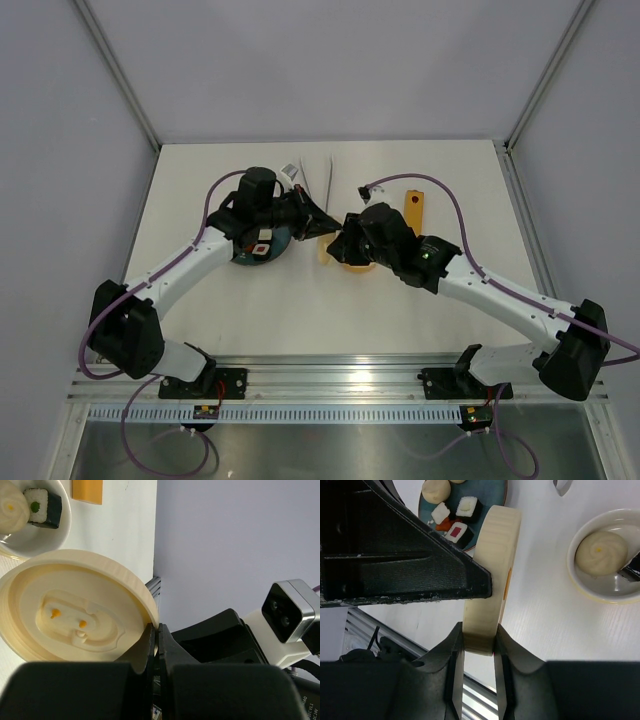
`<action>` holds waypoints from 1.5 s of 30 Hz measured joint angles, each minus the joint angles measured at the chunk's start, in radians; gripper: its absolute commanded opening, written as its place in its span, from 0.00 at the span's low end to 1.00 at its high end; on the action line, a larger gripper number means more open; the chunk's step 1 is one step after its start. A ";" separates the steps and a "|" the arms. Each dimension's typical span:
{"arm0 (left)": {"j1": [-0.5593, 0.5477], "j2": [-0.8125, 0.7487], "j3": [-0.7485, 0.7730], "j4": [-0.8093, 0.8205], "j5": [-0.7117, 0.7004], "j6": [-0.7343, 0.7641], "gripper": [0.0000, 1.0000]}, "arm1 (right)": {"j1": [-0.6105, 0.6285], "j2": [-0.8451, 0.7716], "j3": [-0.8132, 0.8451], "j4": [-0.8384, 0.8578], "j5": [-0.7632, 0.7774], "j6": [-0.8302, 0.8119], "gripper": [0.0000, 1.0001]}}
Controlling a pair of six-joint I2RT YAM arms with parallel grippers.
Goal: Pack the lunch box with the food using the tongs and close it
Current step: Pick up the box lid from the center of the board, then screw the box lid onto the packing box.
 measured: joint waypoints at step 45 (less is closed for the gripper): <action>-0.346 -0.249 -0.109 -0.195 -0.462 1.132 0.94 | -0.290 0.263 0.518 -0.679 -0.093 0.423 0.00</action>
